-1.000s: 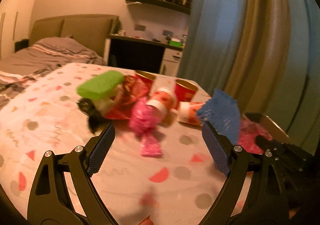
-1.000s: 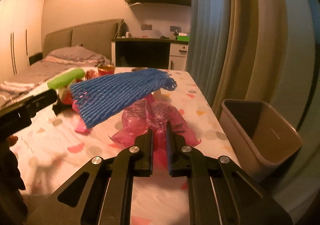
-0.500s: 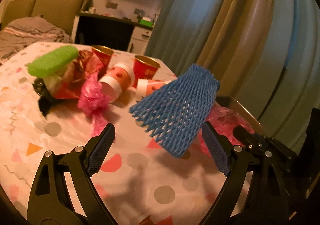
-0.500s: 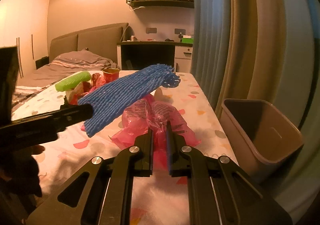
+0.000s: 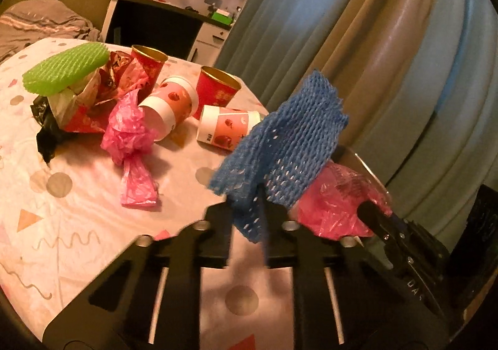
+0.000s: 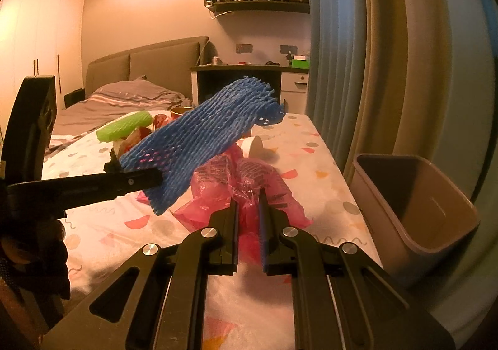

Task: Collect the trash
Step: 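Carry the pink bag and blue net to the gray bin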

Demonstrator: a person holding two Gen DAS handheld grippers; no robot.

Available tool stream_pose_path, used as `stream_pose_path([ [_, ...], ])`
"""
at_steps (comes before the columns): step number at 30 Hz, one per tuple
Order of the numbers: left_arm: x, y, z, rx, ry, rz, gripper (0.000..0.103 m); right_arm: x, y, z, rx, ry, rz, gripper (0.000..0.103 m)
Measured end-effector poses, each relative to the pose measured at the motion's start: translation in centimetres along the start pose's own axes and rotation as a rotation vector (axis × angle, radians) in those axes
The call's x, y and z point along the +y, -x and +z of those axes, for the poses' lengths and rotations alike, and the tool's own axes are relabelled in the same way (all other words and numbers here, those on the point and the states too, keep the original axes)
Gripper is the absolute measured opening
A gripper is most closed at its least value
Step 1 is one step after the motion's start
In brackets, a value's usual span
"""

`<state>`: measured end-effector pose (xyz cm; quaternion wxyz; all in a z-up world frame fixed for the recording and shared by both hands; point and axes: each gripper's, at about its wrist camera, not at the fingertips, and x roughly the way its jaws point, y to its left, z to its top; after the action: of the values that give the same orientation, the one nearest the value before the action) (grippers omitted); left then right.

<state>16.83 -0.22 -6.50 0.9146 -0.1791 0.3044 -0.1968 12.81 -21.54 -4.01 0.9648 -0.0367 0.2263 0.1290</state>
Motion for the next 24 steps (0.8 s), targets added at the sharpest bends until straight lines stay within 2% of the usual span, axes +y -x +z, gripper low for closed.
stream_pose_path([
  [10, -1.4, 2.6, 1.1, -0.094, -0.057, 0.053, 0.004, -1.1, 0.2, 0.0, -0.009, -0.023, -0.039, 0.011],
  [18, -3.0, 2.8, 1.4, -0.115, -0.109, 0.114, 0.004, -2.8, 1.2, 0.0, -0.039, -0.058, -0.084, 0.011],
  [24, -4.9, 2.3, 1.7, -0.125, -0.159, 0.111, 0.004, -4.7, 2.4, 0.0, -0.064, -0.084, -0.121, 0.011],
])
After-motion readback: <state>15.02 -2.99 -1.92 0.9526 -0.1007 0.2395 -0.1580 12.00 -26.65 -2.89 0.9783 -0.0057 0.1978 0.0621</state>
